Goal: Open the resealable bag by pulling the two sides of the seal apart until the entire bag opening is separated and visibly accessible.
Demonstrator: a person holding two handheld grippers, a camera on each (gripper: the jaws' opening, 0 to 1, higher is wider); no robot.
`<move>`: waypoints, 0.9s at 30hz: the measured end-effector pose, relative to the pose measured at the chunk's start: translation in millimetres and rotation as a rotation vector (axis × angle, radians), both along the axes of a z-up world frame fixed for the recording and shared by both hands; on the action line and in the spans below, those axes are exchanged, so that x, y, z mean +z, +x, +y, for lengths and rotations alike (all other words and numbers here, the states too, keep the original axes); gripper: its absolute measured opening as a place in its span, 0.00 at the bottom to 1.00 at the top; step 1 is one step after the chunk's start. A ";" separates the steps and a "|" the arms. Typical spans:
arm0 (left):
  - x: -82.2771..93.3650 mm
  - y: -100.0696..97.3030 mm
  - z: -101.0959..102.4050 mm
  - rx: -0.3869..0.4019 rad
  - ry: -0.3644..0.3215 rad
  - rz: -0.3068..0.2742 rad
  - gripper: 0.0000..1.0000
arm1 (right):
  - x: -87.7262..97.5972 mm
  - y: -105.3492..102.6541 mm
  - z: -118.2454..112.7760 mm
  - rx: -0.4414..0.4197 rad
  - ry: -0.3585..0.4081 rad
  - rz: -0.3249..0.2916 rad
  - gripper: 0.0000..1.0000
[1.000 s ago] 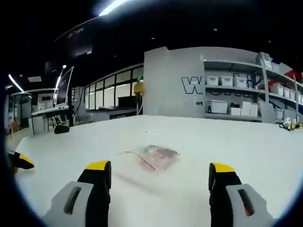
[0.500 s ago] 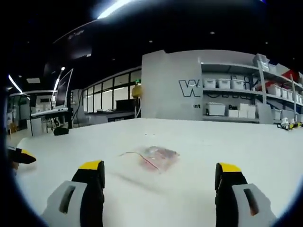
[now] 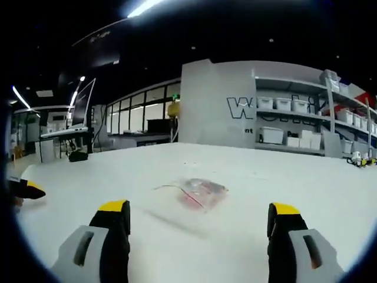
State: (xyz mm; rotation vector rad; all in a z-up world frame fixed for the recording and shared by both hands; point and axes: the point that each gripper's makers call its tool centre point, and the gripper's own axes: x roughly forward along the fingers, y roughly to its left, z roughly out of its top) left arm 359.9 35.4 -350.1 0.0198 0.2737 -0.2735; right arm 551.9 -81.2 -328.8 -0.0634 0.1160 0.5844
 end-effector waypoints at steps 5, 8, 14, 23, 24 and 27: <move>0.0 0.7 1.6 0.004 -0.003 -0.001 1.00 | 0.5 2.9 -0.7 0.000 0.004 0.002 1.00; 0.0 1.0 2.2 0.006 -0.006 -0.001 1.00 | 1.1 1.0 -1.0 0.000 0.008 0.003 1.00; -0.5 1.1 1.9 0.003 -0.002 -0.001 1.00 | 2.8 -2.7 0.0 0.006 0.014 -0.003 0.98; 0.0 1.3 2.2 0.003 -0.007 -0.005 1.00 | 3.2 -5.3 0.1 0.009 0.015 -0.004 0.97; 0.1 1.0 2.2 0.003 -0.008 -0.006 1.00 | 3.1 -5.6 -0.1 0.008 0.015 -0.002 0.97; 0.5 0.9 2.1 0.004 -0.011 -0.007 1.00 | 3.0 -6.9 0.0 0.009 0.015 -0.001 0.96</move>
